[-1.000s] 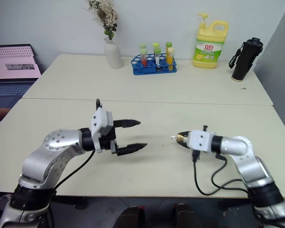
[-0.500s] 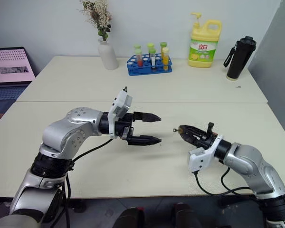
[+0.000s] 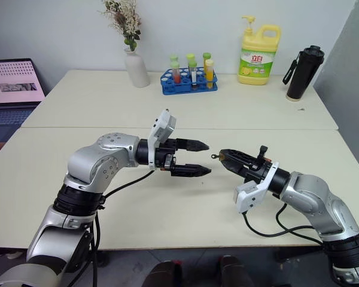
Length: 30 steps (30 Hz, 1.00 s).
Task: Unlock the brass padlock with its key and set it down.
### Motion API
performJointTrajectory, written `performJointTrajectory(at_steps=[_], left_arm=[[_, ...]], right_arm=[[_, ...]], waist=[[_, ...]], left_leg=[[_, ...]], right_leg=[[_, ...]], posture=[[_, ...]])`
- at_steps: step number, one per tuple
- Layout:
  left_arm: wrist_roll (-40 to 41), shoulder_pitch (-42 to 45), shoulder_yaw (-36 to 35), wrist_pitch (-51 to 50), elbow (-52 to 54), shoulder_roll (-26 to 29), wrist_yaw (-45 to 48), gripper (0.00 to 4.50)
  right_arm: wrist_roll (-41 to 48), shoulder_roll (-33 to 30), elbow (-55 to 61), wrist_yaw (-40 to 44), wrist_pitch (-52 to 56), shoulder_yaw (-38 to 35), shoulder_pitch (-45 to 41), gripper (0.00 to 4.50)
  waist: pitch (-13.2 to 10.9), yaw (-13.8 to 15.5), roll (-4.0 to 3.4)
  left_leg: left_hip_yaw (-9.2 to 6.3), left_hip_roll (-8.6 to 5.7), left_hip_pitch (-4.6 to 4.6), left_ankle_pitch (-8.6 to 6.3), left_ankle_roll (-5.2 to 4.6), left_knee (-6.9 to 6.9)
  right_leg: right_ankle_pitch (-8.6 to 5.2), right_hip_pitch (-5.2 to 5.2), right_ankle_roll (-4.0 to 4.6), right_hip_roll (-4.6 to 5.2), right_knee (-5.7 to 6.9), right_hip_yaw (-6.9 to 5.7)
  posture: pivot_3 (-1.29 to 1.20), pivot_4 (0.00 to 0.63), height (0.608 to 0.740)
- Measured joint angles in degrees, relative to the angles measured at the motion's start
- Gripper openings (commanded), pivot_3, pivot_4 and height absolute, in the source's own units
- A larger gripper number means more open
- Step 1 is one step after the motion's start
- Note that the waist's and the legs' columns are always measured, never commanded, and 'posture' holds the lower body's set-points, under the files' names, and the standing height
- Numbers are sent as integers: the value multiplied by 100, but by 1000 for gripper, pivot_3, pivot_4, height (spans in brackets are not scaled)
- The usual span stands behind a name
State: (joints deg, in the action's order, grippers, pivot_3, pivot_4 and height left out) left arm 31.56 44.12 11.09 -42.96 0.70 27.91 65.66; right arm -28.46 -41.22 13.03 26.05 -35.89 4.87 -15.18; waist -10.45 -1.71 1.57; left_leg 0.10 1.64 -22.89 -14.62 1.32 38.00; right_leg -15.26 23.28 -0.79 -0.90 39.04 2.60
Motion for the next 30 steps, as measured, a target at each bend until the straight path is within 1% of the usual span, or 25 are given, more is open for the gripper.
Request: performJointTrajectory(at_steps=[2, 5, 17, 18, 30], left_arm=[[-3, 124, 0, -60, -117, -38, -1, 4500], [-35, 311, -2, -34, -253, -47, 3, 3927], [-151, 347, 57, -28, -401, -116, 163, 108], [-150, 347, 71, -28, -400, -118, 198, 0], [-271, 343, 78, 170, -396, -157, 197, 0]], right_arm=[[8, 4, -14, -1, -15, 50, -37, 928], [32, 3, -62, -3, -50, 81, -90, 928], [169, 22, -98, 3, -43, 91, -125, 928], [176, 24, -98, 10, -9, 92, -129, 928], [293, 28, -100, 58, 83, 95, -161, 928]], waist=[[0, 3, 0], [0, 2, 0], [0, 1, 0], [0, 1, 0], [0, 2, 0]], left_leg=[[1, -2, 0, 0, 0, 3], [2, -2, 1, 0, 0, 3], [1, 0, 0, 0, 0, 3], [0, 0, 0, 0, 0, 3], [0, 0, 0, 0, 0, 3]], right_leg=[[-1, 0, -1, 0, 1, -2], [0, 0, 0, 0, 1, -1], [3, 0, 5, 0, 1, 1], [4, 0, 6, 0, 2, 1], [3, 0, 6, 0, 2, 1]], posture=[[0, 150, 740], [0, 150, 740], [0, 150, 740], [0, 150, 740], [0, 150, 740]])
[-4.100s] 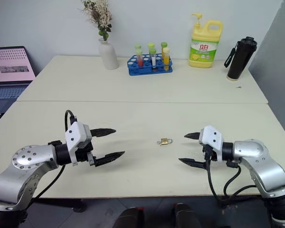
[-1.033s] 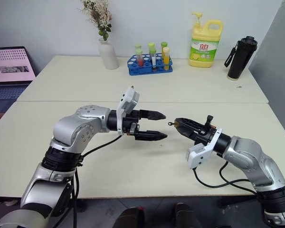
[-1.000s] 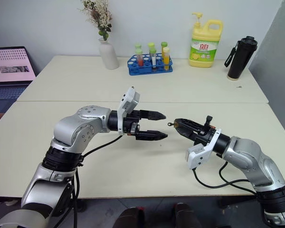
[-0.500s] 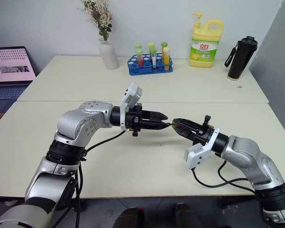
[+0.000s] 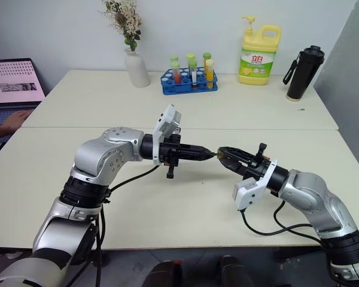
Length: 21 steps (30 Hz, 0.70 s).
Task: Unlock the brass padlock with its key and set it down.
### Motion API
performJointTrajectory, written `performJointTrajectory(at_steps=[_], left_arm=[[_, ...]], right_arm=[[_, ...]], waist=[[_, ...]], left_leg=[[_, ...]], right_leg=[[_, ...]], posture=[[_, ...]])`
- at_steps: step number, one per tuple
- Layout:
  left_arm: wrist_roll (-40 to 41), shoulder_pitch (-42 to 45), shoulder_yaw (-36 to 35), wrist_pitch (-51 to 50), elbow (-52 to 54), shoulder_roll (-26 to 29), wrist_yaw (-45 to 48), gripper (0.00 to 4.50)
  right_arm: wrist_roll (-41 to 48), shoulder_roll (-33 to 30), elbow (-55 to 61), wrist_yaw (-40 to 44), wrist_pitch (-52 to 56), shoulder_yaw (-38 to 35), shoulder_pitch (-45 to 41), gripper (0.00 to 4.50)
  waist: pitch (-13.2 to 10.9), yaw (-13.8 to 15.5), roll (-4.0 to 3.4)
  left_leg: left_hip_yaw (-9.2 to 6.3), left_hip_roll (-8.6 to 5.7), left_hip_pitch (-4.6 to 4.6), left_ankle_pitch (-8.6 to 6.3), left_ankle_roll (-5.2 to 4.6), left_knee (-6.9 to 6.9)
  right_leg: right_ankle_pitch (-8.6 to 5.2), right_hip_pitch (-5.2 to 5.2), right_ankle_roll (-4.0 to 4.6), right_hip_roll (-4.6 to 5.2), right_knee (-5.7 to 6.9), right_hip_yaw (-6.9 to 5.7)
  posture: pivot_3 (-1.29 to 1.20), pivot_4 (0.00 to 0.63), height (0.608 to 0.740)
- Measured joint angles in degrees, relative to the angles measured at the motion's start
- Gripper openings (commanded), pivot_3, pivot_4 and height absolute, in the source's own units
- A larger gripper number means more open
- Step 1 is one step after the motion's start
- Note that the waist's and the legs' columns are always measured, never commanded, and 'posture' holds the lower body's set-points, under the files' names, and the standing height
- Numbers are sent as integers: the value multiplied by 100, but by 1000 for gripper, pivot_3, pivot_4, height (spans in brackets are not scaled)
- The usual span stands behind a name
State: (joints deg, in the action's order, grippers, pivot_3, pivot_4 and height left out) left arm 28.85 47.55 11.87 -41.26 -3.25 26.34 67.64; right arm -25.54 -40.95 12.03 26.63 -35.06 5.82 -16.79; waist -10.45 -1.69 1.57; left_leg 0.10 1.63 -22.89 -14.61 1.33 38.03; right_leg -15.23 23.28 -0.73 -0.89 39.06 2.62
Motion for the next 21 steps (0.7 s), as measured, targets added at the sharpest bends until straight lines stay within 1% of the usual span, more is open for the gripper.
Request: performJointTrajectory(at_steps=[8, 11, 14, 21], left_arm=[[-23, -110, -9, 211, 43, -48, -61, 0], [-130, -251, -20, 633, 84, -82, -42, 0], [-433, -418, 15, 1314, 224, -38, 38, 0], [-874, -604, 26, 2389, 272, -40, 125, 0]], right_arm=[[87, 0, -2, 83, 60, -2, -7, 928], [135, 0, -2, 95, 61, -2, -6, 928], [189, 6, 7, 121, 52, 17, -5, 928], [234, 52, 19, 153, 58, 24, -5, 928]], waist=[[0, -1, 0], [0, 0, 0], [0, -1, 0], [0, 5, 0]], left_leg=[[1, 1, 0, 0, 0, 0], [1, 1, 0, 0, 0, 0], [2, 1, 1, 0, 0, 0], [3, 0, 0, 0, 0, 1]], right_leg=[[1, 0, 2, 0, 0, 1], [3, 0, 6, 1, 1, 1], [5, 0, 9, 1, 0, 2], [4, -1, 7, 1, 0, 2]], posture=[[0, 150, 740], [0, 150, 740], [0, 150, 740], [0, 150, 740]])
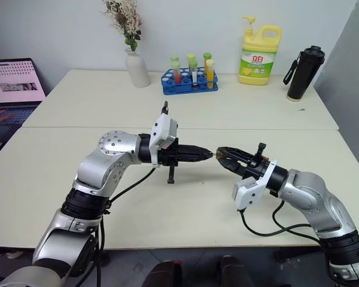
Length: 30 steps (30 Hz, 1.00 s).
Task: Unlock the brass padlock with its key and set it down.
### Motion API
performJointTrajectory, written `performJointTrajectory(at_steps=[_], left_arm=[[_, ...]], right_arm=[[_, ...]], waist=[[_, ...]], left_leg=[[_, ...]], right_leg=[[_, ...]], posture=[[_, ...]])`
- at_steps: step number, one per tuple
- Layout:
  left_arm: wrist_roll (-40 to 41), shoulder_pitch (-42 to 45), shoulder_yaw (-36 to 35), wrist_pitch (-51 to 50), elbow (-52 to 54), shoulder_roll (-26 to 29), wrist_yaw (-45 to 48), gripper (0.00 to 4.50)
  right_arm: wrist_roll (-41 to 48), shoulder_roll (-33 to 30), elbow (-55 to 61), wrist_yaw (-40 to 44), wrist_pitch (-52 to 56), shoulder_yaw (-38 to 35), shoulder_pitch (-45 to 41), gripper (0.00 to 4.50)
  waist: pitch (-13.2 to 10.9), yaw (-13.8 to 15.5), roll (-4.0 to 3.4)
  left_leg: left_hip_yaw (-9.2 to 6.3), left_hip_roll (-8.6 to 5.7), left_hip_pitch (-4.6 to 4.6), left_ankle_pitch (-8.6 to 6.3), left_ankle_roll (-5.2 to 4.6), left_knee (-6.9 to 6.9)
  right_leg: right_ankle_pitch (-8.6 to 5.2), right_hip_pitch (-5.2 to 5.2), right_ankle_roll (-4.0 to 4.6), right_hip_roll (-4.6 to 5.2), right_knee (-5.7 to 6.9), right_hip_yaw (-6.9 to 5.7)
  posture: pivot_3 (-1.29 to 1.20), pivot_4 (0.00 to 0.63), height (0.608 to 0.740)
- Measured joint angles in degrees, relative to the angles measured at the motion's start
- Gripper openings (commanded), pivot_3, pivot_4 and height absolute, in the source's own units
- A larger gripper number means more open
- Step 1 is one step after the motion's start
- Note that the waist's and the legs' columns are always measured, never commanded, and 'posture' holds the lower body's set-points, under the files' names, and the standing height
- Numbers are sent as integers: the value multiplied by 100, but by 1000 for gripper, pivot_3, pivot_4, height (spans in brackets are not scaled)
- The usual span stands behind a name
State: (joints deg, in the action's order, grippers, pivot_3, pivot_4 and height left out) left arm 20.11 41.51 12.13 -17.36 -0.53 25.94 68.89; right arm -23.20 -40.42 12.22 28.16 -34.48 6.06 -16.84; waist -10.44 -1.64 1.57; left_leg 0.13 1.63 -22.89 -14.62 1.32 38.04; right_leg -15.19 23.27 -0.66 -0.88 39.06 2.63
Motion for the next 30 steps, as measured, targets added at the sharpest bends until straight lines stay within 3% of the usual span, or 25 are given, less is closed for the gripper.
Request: performJointTrajectory(at_steps=[8, 30], left_arm=[[-608, -82, 56, 1770, -363, -71, 106, 0], [-987, -7, 69, 3384, -1117, -259, 38, 0]], right_arm=[[29, 29, 9, 50, 26, 9, 5, 928], [30, 37, 4, 57, 110, 10, 10, 928]], waist=[[0, 2, 0], [0, 1, 0]], left_leg=[[3, -2, 0, 0, 0, 0], [3, -2, 0, 0, -1, 0]], right_leg=[[1, -1, 1, 0, 0, 0], [1, -1, 1, -1, 0, -6]], posture=[[0, 150, 740], [0, 150, 740]])
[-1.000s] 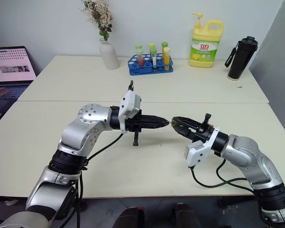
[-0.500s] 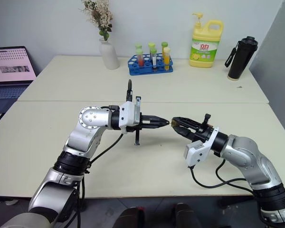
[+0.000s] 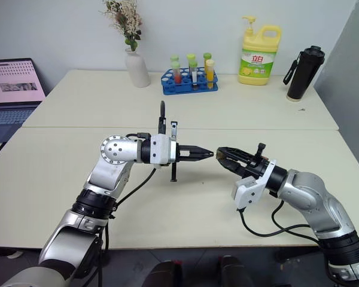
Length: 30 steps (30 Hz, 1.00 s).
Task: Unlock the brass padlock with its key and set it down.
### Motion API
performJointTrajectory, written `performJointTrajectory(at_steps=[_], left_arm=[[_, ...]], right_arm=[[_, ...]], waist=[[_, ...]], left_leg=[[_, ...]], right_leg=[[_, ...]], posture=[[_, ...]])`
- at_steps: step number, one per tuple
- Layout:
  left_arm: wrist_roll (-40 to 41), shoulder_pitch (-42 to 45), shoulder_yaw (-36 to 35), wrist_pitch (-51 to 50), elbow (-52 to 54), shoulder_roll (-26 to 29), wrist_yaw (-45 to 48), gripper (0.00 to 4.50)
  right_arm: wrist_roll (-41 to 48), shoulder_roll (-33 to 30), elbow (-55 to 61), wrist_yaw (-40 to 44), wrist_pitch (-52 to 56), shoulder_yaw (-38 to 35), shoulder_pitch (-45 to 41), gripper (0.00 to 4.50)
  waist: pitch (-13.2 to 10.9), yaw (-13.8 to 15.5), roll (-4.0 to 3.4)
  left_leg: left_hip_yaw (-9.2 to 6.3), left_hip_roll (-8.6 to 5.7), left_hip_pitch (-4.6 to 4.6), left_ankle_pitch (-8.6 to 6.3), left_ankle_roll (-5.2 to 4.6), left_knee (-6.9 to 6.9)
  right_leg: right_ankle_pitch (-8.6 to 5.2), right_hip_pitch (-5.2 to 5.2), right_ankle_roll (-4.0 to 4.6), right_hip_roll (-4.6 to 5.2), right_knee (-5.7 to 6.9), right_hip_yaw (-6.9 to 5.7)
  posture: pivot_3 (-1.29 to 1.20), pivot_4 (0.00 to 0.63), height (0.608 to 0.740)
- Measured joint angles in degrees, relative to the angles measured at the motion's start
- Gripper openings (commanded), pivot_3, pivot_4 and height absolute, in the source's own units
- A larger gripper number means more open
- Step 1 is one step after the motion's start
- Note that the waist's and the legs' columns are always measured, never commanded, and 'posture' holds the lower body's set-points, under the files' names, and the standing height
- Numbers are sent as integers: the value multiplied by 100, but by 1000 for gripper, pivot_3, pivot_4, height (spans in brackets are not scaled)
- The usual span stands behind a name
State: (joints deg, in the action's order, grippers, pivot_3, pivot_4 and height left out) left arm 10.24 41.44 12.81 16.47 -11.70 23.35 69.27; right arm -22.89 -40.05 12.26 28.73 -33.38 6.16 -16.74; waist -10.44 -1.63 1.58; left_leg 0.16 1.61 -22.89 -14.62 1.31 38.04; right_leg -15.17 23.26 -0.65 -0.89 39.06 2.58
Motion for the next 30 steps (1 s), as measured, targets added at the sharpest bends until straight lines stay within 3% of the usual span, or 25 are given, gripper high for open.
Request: performJointTrajectory(at_steps=[3, 6, 13, 16, 24, 30], left_arm=[[92, 18, 6, -384, 32, -32, 11, 0], [208, 48, 21, -995, 50, -107, -34, 551], [675, 314, -90, -2846, 65, -61, -165, 2675], [1129, 328, -248, -4024, 394, 233, -111, 3702], [2037, 323, -376, -5872, 1271, 460, -202, 3714], [2015, 327, -380, -6023, 1333, 335, -568, 3714]], right_arm=[[-2, 0, -20, 0, 28, 0, 1, 928], [-1, 9, -43, -5, 46, -1, 6, 928], [4, 10, -38, -8, 33, -1, 6, 928], [6, 9, -35, -5, 19, 0, 10, 928], [6, 12, -35, 0, 12, 35, -3, 928], [9, 43, -35, 9, 9, 169, -44, 928]], waist=[[0, 0, 0], [0, 0, 0], [0, -11, 0], [0, -21, 0], [0, -4, 0], [0, -3, 0]], left_leg=[[0, 0, 0, 0, 0, 0], [0, 0, 0, 0, 0, 0], [-5, -1, 1, 0, 0, 0], [-7, 5, 1, 0, 0, 0], [-10, 4, 1, 1, 1, 4], [-10, 5, 1, 1, 1, 4]], right_leg=[[0, 0, 0, -1, 0, -2], [-1, 0, -3, -1, 1, -3], [-3, 0, -6, -3, 1, -5], [-4, 1, -8, -4, 2, -4], [-5, -2, -8, 1, 3, -3], [-3, -2, -6, 1, 3, 1]], posture=[[0, 150, 740], [0, 150, 740], [0, 150, 740], [0, 150, 740], [0, 150, 740], [0, 150, 740]])
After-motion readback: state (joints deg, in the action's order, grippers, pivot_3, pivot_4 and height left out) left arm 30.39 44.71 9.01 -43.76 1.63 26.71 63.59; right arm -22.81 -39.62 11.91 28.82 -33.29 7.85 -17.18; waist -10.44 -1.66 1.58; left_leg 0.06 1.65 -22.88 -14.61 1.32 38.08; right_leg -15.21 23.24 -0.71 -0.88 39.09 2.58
